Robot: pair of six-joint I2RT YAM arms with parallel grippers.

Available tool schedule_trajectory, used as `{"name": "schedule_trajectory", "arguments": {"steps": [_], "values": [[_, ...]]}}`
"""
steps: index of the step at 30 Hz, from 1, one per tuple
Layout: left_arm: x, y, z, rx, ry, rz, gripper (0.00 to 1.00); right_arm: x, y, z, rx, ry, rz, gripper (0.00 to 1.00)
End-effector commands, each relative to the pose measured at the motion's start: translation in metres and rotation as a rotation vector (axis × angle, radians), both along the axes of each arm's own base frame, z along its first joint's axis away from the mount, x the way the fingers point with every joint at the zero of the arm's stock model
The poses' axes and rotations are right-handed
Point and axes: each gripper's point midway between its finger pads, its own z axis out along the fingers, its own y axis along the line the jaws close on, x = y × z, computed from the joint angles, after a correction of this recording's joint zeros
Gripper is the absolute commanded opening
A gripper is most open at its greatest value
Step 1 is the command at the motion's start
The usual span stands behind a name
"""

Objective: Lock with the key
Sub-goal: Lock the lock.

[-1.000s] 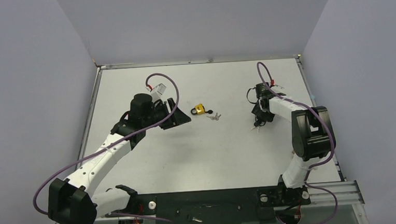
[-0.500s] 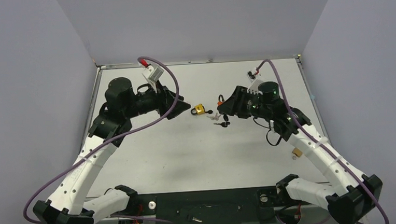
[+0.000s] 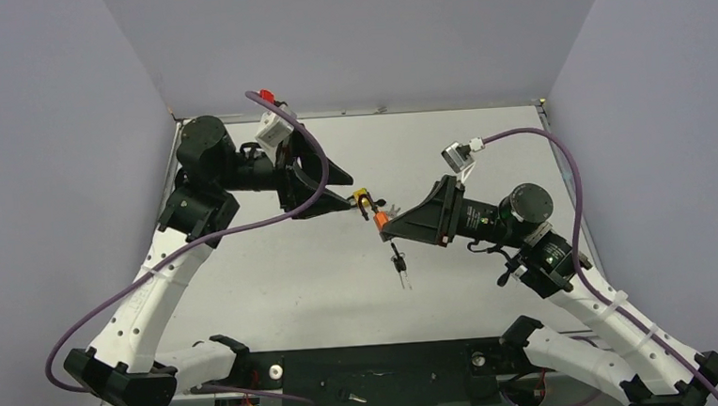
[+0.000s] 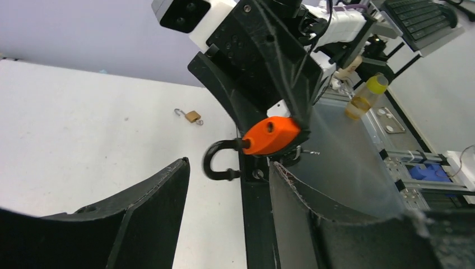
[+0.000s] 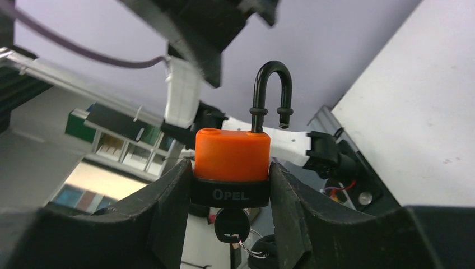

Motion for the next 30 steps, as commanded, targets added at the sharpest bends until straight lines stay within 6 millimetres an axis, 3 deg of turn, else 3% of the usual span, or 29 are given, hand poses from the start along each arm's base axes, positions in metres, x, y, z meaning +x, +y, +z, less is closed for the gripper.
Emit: {"name": "schedule_trajectory", "arguments": {"steps": [1, 2, 6, 14, 21, 30], "values": [[-0.02, 0.003, 0.027, -0.079, -0.08, -0.135, 0.51, -0.039, -0.003, 0.064, 0.132, -0.153, 0.084, 0.0], [-0.02, 0.003, 0.028, -0.081, -0.077, -0.137, 0.51, -0.042, -0.003, 0.068, 0.126, -0.171, 0.085, 0.0], [-0.031, 0.004, 0.032, -0.104, -0.05, -0.172, 0.48, -0.045, 0.002, 0.053, 0.018, -0.197, 0.083, 0.0], [-0.053, 0.01, 0.019, -0.092, 0.014, -0.19, 0.43, -0.043, 0.007, 0.054, -0.027, -0.279, 0.088, 0.0], [-0.06, 0.007, 0.018, -0.083, 0.039, -0.2, 0.43, -0.044, 0.014, 0.051, -0.036, -0.275, 0.119, 0.0], [-0.049, 0.001, 0.004, -0.041, 0.067, -0.176, 0.42, -0.047, 0.01, 0.055, -0.041, -0.292, 0.111, 0.0]]}}
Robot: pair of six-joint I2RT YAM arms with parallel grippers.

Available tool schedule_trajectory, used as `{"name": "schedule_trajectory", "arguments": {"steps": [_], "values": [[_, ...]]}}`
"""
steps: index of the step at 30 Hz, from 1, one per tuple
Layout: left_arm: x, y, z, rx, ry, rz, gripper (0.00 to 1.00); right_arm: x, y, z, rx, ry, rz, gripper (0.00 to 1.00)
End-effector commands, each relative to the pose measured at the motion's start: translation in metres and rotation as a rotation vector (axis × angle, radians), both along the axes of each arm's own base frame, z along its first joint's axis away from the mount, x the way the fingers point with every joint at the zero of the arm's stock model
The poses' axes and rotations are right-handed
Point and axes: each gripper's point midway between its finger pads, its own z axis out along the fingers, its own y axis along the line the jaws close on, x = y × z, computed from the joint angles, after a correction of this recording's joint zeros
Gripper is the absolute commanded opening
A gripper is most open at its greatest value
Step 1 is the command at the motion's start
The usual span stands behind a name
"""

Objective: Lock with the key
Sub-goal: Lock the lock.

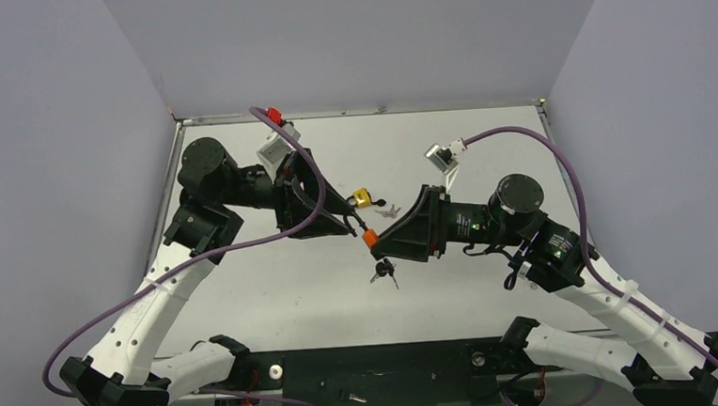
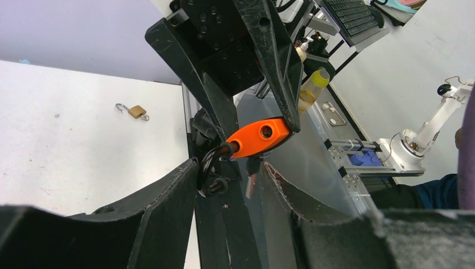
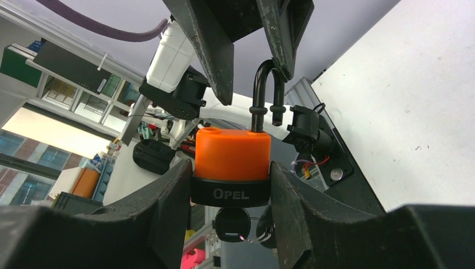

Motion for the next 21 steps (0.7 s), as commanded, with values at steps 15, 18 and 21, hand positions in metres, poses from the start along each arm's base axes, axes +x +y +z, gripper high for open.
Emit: {"name": "schedule_trajectory", "arguments": {"steps": [15, 18, 21], "values": [[0.001, -0.006, 0.002, -0.001, -0.012, -0.003, 0.32, -0.002, -0.006, 0.03, 0.032, -0.142, -0.019, 0.0], [0.0, -0.007, 0.0, 0.003, -0.005, -0.007, 0.29, -0.001, -0.006, 0.029, 0.027, -0.147, -0.019, 0.0], [0.001, -0.009, -0.003, 0.01, 0.007, -0.012, 0.26, -0.001, -0.006, 0.028, 0.023, -0.15, -0.02, 0.0]]}}
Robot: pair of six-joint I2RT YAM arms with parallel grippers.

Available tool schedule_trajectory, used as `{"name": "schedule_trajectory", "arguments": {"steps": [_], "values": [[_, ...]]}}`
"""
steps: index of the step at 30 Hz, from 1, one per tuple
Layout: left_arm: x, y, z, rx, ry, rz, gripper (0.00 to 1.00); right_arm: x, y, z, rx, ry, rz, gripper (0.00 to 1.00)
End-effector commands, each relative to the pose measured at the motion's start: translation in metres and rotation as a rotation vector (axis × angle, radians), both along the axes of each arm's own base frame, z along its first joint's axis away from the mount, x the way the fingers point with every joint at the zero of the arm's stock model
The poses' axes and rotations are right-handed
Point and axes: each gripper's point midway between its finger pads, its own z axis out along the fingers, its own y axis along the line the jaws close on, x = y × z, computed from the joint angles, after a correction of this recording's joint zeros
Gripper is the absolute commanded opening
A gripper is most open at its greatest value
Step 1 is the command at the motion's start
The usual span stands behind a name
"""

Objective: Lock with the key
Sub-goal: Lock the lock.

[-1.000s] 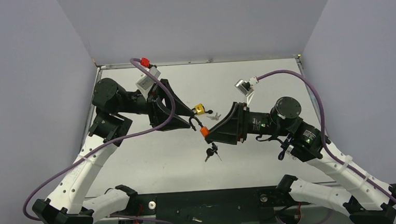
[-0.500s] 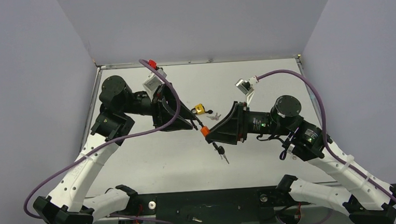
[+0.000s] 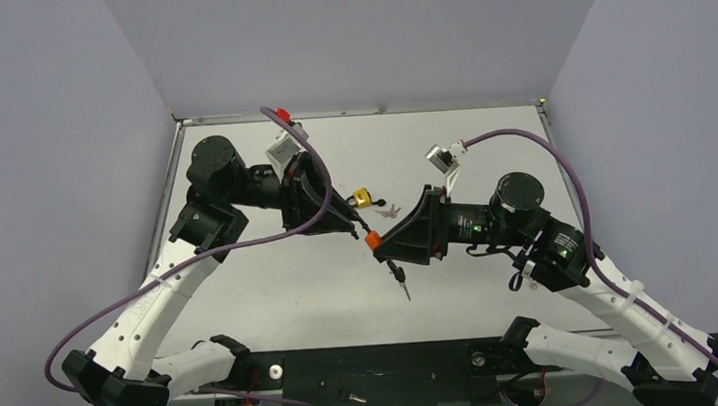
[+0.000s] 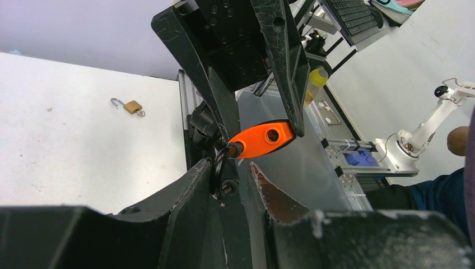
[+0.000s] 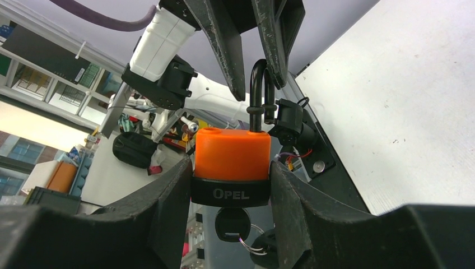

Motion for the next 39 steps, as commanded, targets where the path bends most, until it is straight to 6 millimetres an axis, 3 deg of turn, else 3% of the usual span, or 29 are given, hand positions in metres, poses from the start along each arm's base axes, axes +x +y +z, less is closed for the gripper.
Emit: {"name": "schedule_trajectory", "arguments": {"steps": [1, 10, 17, 33, 37, 39], "values": [[-0.003, -0.002, 0.006, -0.014, -0.025, -0.009, 0.26, -0.001, -0.002, 0.034, 0.078, -0.097, -0.006, 0.0], [-0.004, -0.005, 0.0, 0.0, -0.006, -0.02, 0.2, 0.001, -0.001, 0.031, 0.056, -0.105, -0.007, 0.0], [-0.007, -0.004, -0.004, 0.01, -0.004, -0.025, 0.07, 0.002, -0.003, 0.029, 0.033, -0.124, -0.018, 0.0], [-0.016, 0.001, -0.007, 0.025, 0.012, -0.044, 0.12, 0.003, -0.01, 0.03, -0.019, -0.176, -0.034, 0.0], [-0.017, 0.001, -0.008, 0.027, 0.017, -0.046, 0.08, 0.005, -0.009, 0.027, -0.032, -0.179, -0.038, 0.0], [-0.016, 0.001, -0.008, 0.025, 0.016, -0.04, 0.0, 0.007, -0.009, 0.026, -0.043, -0.186, -0.047, 0.0]]}}
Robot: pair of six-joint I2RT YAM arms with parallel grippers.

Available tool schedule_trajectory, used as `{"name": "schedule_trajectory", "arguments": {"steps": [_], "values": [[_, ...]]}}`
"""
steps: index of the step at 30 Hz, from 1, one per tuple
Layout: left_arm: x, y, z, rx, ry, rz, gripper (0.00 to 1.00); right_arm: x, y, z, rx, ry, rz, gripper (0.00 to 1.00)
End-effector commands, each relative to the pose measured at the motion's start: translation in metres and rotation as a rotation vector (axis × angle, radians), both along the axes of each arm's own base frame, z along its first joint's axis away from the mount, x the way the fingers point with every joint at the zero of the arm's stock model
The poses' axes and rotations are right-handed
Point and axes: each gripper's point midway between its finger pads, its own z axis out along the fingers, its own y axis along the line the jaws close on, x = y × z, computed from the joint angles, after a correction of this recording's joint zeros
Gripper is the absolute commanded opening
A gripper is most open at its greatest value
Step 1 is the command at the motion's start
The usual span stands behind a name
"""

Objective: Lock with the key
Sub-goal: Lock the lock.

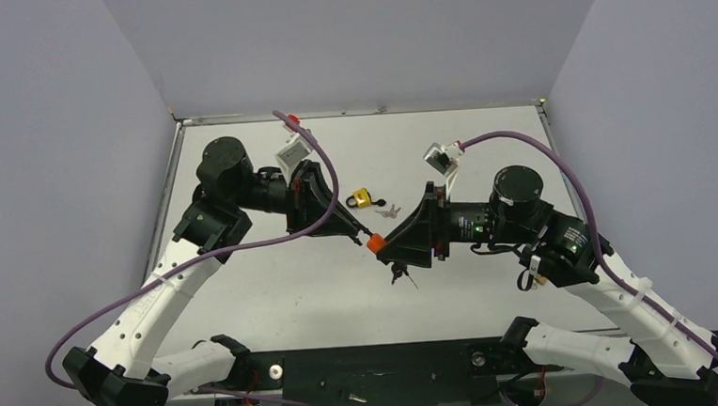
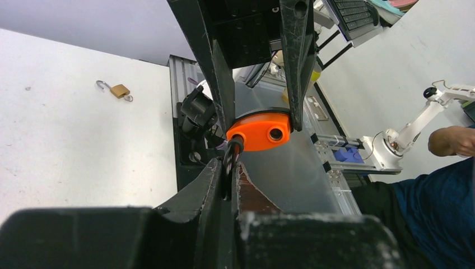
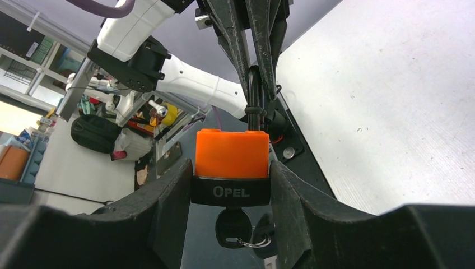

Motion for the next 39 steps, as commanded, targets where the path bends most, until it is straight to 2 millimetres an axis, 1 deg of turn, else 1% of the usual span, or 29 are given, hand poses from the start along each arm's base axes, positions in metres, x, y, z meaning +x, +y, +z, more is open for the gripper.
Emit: {"name": "schedule_trajectory", "arguments": {"steps": [1, 2, 3, 4, 5, 6, 7, 8, 9, 10, 12, 14, 16, 17, 18, 19, 20, 21, 22, 23, 24, 25, 26, 27, 28, 29, 30, 32, 39], "values": [[-0.009, 0.004, 0.008, -0.025, -0.044, -0.001, 0.0, 0.008, -0.002, 0.028, 0.048, -0.102, -0.043, 0.0], [-0.007, 0.003, 0.008, -0.027, -0.045, 0.017, 0.0, 0.012, -0.003, 0.029, 0.043, -0.109, -0.064, 0.0], [-0.001, 0.002, 0.009, -0.03, -0.047, 0.057, 0.0, 0.015, -0.003, 0.025, 0.026, -0.113, -0.077, 0.03], [0.003, 0.002, 0.01, -0.031, -0.043, 0.085, 0.0, 0.019, -0.004, 0.025, 0.02, -0.12, -0.105, 0.14], [0.012, 0.0, 0.011, -0.035, -0.041, 0.14, 0.0, 0.022, -0.004, 0.024, 0.012, -0.13, -0.12, 0.23], [0.016, 0.0, 0.012, -0.035, -0.029, 0.169, 0.0, 0.028, -0.006, 0.023, 0.007, -0.139, -0.153, 0.41], [0.023, -0.001, 0.012, -0.041, -0.021, 0.212, 0.0, 0.032, -0.007, 0.024, 0.004, -0.152, -0.169, 0.49], [0.027, -0.001, 0.02, -0.071, -0.02, 0.232, 0.0, 0.038, -0.008, 0.024, 0.0, -0.162, -0.201, 0.61], [0.032, -0.001, 0.022, -0.082, 0.016, 0.27, 0.0, 0.04, -0.009, 0.028, 0.011, -0.183, -0.216, 0.66], [0.036, 0.001, 0.029, -0.112, 0.002, 0.292, 0.0, 0.047, -0.011, 0.028, 0.009, -0.194, -0.255, 0.72], [0.044, 0.005, 0.039, -0.154, 0.025, 0.353, 0.0, 0.056, -0.014, 0.037, 0.033, -0.227, -0.304, 0.78], [0.049, 0.01, 0.05, -0.196, 0.033, 0.411, 0.0, 0.063, -0.018, 0.048, 0.06, -0.266, -0.344, 0.81], [0.053, 0.016, 0.064, -0.243, 0.042, 0.464, 0.0, 0.071, -0.023, 0.065, 0.112, -0.328, -0.385, 0.83], [0.053, 0.02, 0.073, -0.276, 0.05, 0.491, 0.0, 0.073, -0.025, 0.068, 0.128, -0.341, -0.397, 0.83], [0.053, 0.022, 0.079, -0.296, 0.05, 0.499, 0.0, 0.079, -0.029, 0.078, 0.168, -0.375, -0.41, 0.84], [0.052, 0.026, 0.091, -0.335, 0.059, 0.517, 0.0, 0.076, -0.028, 0.08, 0.185, -0.39, -0.381, 0.83], [0.051, 0.028, 0.099, -0.356, 0.058, 0.524, 0.0, 0.084, -0.036, 0.091, 0.221, -0.428, -0.408, 0.83], [0.052, 0.03, 0.106, -0.377, 0.067, 0.541, 0.0, 0.086, -0.038, 0.093, 0.233, -0.445, -0.409, 0.83], [0.052, 0.034, 0.117, -0.401, 0.061, 0.557, 0.0, 0.088, -0.041, 0.103, 0.262, -0.49, -0.408, 0.83], [0.051, 0.035, 0.122, -0.408, 0.071, 0.565, 0.0, 0.086, -0.042, 0.109, 0.275, -0.512, -0.401, 0.83], [0.051, 0.038, 0.13, -0.429, 0.076, 0.579, 0.0, 0.09, -0.041, 0.113, 0.278, -0.537, -0.401, 0.83], [0.05, 0.04, 0.136, -0.444, 0.085, 0.58, 0.0, 0.085, -0.04, 0.124, 0.296, -0.56, -0.377, 0.82], [0.049, 0.042, 0.142, -0.463, 0.085, 0.587, 0.0, 0.089, -0.034, 0.125, 0.295, -0.567, -0.363, 0.82], [0.047, 0.043, 0.147, -0.477, 0.099, 0.583, 0.0, 0.083, -0.032, 0.135, 0.312, -0.588, -0.335, 0.81], [0.047, 0.046, 0.152, -0.493, 0.103, 0.591, 0.0, 0.085, -0.027, 0.135, 0.307, -0.591, -0.319, 0.81], [0.046, 0.047, 0.155, -0.502, 0.117, 0.589, 0.0, 0.079, -0.025, 0.143, 0.327, -0.613, -0.29, 0.81], [0.045, 0.049, 0.159, -0.515, 0.126, 0.597, 0.0, 0.08, -0.022, 0.147, 0.342, -0.627, -0.276, 0.8], [0.043, 0.051, 0.164, -0.527, 0.139, 0.595, 0.0, 0.075, -0.017, 0.153, 0.364, -0.64, -0.24, 0.79], [0.034, 0.052, 0.173, -0.549, 0.154, 0.559, 0.0, 0.075, -0.004, 0.155, 0.36, -0.649, -0.189, 0.75]]}}
